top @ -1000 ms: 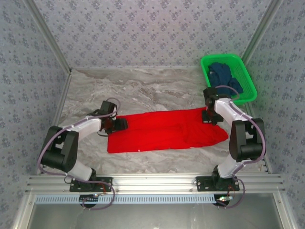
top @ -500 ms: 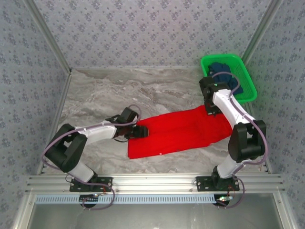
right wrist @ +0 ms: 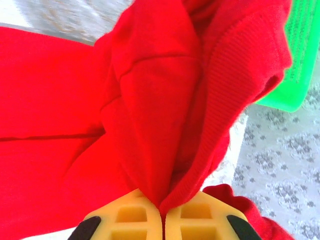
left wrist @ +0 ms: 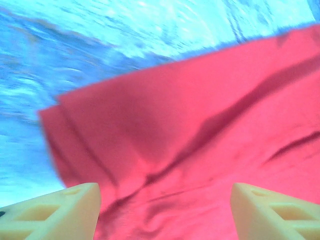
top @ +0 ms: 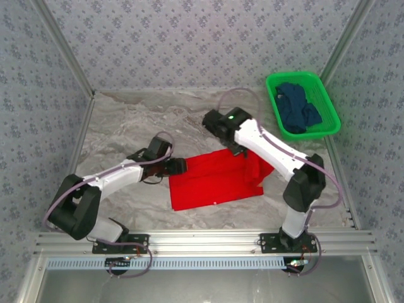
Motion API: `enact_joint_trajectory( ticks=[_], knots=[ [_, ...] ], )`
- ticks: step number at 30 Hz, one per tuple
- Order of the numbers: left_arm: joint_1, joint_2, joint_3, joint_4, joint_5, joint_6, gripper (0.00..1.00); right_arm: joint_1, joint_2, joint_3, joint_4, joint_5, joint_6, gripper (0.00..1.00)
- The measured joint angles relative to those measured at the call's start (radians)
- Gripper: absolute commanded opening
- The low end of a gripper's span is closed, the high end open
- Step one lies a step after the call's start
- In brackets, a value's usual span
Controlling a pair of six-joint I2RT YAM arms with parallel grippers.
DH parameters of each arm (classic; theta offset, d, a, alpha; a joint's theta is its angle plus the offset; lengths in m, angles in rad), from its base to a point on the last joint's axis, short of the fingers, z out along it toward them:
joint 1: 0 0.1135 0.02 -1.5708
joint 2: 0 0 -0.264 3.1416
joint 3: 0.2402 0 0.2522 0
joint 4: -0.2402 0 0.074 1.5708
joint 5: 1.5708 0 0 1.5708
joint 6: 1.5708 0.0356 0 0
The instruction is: Fold the inside-out t-shirt
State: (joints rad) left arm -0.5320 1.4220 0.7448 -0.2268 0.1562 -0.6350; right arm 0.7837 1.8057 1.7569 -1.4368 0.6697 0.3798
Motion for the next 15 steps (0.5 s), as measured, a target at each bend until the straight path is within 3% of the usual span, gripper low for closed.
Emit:
enact_joint_trajectory(
  ticks=[8,15],
  knots=[
    [0.095,-0.014,-0.066,-0.02,-0.016,0.029,0.69,0.198,0.22,0.203,-0.061,-0.032,0.066,0.0],
    [0.128,-0.082,-0.104,-0.033,-0.022,0.043,0.69,0.264,0.327,0.265,-0.056,-0.084,0.07,0.0]
  ],
)
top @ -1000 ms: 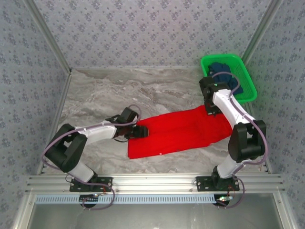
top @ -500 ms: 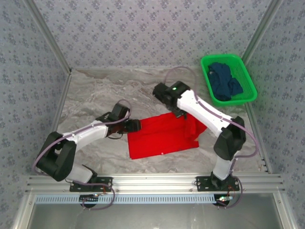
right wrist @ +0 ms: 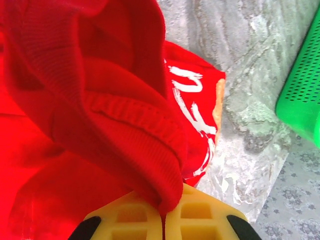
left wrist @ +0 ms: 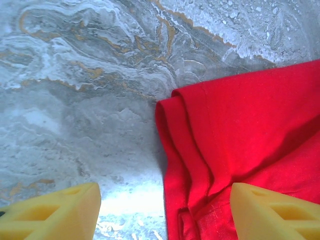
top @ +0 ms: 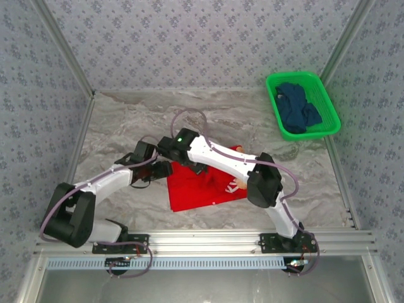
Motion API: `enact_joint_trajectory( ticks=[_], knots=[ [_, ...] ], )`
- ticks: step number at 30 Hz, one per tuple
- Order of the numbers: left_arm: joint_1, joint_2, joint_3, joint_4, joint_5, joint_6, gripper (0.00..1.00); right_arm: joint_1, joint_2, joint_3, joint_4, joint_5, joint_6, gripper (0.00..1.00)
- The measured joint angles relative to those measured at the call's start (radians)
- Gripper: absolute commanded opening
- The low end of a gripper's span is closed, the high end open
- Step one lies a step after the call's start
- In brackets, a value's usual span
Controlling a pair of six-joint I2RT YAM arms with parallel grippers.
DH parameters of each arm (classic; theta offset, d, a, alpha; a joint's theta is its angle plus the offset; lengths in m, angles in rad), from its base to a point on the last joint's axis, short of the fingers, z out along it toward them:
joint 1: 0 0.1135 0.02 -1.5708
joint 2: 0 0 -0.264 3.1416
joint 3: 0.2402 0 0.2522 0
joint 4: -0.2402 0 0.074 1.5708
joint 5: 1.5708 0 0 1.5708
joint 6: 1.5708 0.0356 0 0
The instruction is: Fold the inside-out t-shirt
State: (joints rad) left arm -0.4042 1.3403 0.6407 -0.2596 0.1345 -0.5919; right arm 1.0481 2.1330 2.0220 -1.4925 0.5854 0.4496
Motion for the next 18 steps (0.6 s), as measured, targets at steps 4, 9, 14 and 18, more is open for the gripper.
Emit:
enact_joint_trajectory(
  ticks=[4,9,14,18],
  knots=[
    [0.008,-0.025,-0.017,-0.006,-0.003,0.0,0.69,0.0,0.001,0.0,0.026,-0.044,0.0,0.0],
    [0.018,-0.027,-0.03,-0.006,-0.013,0.0,0.69,0.008,0.003,0.004,0.064,-0.101,-0.001,0.0],
    [0.02,-0.026,-0.041,-0.002,-0.007,0.0,0.68,0.022,0.007,0.038,0.071,-0.133,0.0,0.0],
    [0.02,-0.016,-0.045,0.011,0.01,0.001,0.63,0.026,0.008,0.066,0.07,-0.142,0.0,0.0]
  ],
)
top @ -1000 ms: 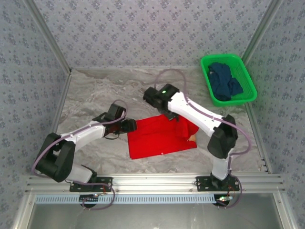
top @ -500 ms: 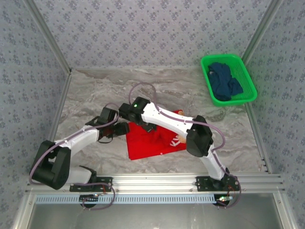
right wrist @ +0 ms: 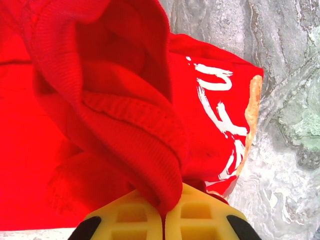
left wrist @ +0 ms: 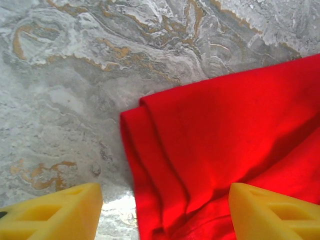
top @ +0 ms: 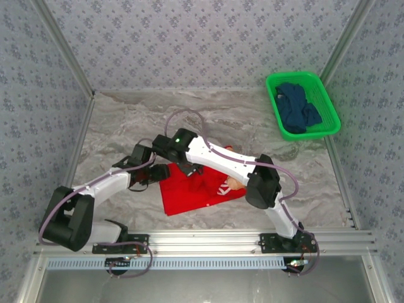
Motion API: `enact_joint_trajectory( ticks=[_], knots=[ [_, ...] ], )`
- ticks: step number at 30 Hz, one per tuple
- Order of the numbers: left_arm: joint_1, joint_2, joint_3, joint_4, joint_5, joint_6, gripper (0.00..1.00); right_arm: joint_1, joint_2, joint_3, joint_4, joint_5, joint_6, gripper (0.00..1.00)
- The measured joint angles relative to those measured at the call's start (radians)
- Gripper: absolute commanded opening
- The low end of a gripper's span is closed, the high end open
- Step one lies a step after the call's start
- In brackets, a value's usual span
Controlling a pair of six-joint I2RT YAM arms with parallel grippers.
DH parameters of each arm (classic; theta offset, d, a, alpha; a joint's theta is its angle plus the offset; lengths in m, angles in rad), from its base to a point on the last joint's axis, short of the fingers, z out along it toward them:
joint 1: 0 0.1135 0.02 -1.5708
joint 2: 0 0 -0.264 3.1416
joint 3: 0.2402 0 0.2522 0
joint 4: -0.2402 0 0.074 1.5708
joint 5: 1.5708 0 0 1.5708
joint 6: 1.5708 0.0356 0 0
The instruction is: Fold the inside-out t-shirt
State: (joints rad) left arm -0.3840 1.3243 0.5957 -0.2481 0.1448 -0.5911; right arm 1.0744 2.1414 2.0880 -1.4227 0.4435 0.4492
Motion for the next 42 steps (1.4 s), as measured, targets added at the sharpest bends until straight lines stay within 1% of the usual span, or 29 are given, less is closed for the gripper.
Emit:
enact_joint_trajectory(
  ticks=[5,9,18,24,28,31,34,36,37,40,42],
  knots=[
    [0.0,0.046,-0.012,0.032,0.025,-0.004,0.49,0.0,0.0,0.012,-0.004,-0.004,0.0,0.0],
    [0.013,0.056,-0.017,0.045,0.029,-0.016,0.43,0.001,0.002,0.023,-0.01,-0.008,0.0,0.0],
    [0.018,0.059,-0.028,0.063,0.026,-0.027,0.41,0.011,0.004,0.051,-0.014,-0.011,0.0,0.0],
    [0.018,0.058,-0.029,0.066,0.026,-0.03,0.44,0.021,0.005,0.047,-0.003,-0.028,0.001,0.0],
    [0.018,0.052,-0.031,0.068,0.027,-0.032,0.47,0.021,0.004,-0.005,0.058,-0.07,0.01,0.06],
    [0.018,0.049,-0.035,0.077,0.027,-0.037,0.5,0.021,0.002,-0.093,0.151,-0.135,0.021,0.12],
    [0.018,0.039,-0.044,0.088,0.03,-0.051,0.53,0.016,-0.014,-0.21,0.278,-0.23,0.042,0.22],
    [0.024,0.029,-0.051,0.096,0.035,-0.058,0.55,0.013,-0.043,-0.301,0.381,-0.309,0.061,0.3],
    [0.029,0.024,-0.055,0.101,0.041,-0.064,0.56,0.01,-0.061,-0.337,0.423,-0.343,0.064,0.32],
    [0.045,0.009,-0.066,0.114,0.062,-0.075,0.59,0.005,-0.136,-0.432,0.549,-0.44,0.072,0.41],
    [0.061,-0.004,-0.07,0.113,0.055,-0.077,0.61,0.003,-0.207,-0.483,0.621,-0.492,0.078,0.46]
  ],
)
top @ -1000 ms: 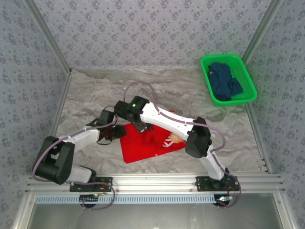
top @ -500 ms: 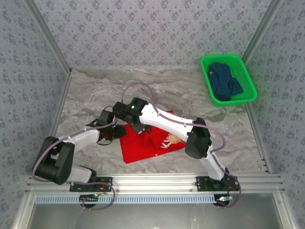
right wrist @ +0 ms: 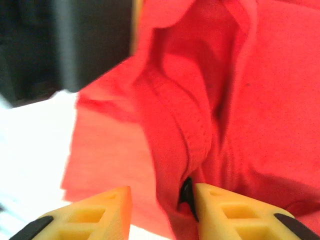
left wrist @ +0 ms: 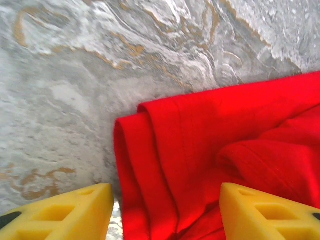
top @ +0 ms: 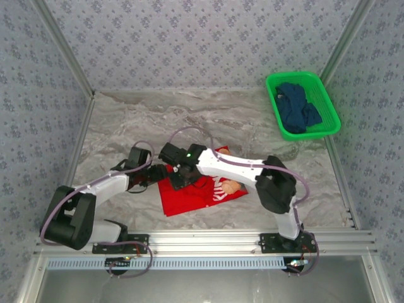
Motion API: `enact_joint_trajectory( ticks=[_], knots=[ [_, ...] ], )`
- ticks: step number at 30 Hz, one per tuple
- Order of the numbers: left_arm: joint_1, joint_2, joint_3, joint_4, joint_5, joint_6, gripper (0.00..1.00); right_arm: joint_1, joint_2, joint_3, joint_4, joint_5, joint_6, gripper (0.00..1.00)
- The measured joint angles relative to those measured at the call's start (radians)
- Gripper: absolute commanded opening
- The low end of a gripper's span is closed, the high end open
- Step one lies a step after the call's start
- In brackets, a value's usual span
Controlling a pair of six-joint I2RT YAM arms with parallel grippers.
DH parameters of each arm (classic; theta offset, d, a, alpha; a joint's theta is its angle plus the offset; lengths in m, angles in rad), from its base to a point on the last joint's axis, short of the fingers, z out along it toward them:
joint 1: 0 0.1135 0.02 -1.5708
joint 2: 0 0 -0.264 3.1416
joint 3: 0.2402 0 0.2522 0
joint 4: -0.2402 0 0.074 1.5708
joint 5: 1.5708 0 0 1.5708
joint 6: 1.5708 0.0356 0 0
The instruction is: Fold the inside-out t-shirt
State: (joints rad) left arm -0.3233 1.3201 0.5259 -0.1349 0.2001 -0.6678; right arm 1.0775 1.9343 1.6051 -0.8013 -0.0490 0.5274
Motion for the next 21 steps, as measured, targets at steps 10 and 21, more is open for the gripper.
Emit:
enact_joint_trajectory(
  ticks=[10,21],
  knots=[
    [0.011,-0.169,-0.006,0.005,0.095,-0.056,0.77,-0.09,-0.426,-0.327,0.152,-0.045,-0.039,0.69],
    [-0.103,0.064,0.13,0.024,0.156,-0.076,0.59,-0.202,-0.476,-0.639,0.299,-0.099,-0.006,0.63]
  ],
)
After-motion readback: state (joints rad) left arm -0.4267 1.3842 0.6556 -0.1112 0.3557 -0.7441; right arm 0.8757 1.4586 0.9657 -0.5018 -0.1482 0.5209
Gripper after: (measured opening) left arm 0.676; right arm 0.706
